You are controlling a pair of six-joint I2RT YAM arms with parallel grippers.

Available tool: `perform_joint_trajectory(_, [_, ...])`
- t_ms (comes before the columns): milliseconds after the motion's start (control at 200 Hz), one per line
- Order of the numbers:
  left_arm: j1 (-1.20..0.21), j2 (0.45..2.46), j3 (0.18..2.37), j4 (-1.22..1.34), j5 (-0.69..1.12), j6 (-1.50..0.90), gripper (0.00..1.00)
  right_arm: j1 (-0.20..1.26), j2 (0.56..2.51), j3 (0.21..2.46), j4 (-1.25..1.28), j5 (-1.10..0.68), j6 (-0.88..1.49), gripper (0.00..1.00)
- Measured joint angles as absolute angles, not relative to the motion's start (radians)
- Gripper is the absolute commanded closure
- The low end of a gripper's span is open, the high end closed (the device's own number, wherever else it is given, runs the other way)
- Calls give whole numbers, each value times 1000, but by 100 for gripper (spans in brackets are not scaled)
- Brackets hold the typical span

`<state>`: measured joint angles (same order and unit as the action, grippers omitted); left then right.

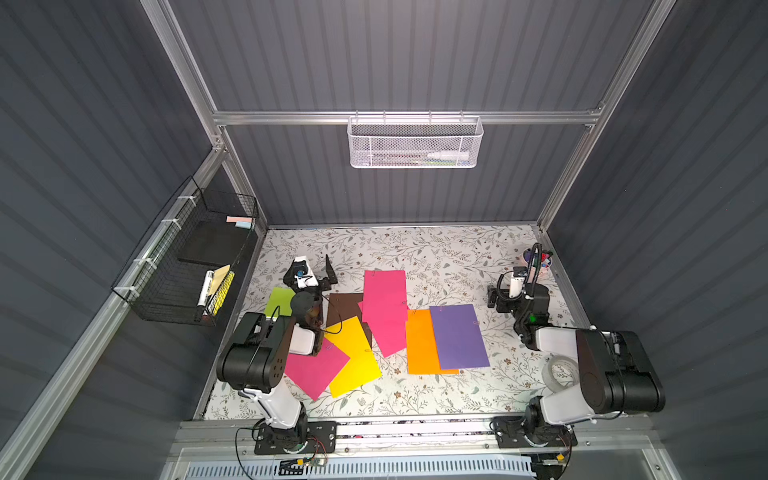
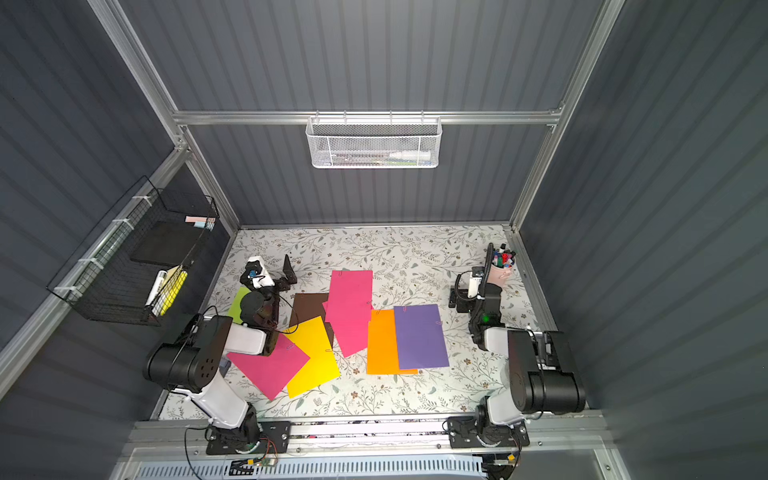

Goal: Unclip the paperclips from the documents
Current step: Pick up the document from the document.

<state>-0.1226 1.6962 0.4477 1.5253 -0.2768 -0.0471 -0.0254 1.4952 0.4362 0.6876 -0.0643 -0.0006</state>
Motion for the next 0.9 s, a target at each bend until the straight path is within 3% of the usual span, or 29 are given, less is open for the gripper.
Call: perform_joint_trajectory(900, [-123,1693,454,1514,-280,-32,0,-25,1495,436,693,-81,-5,1])
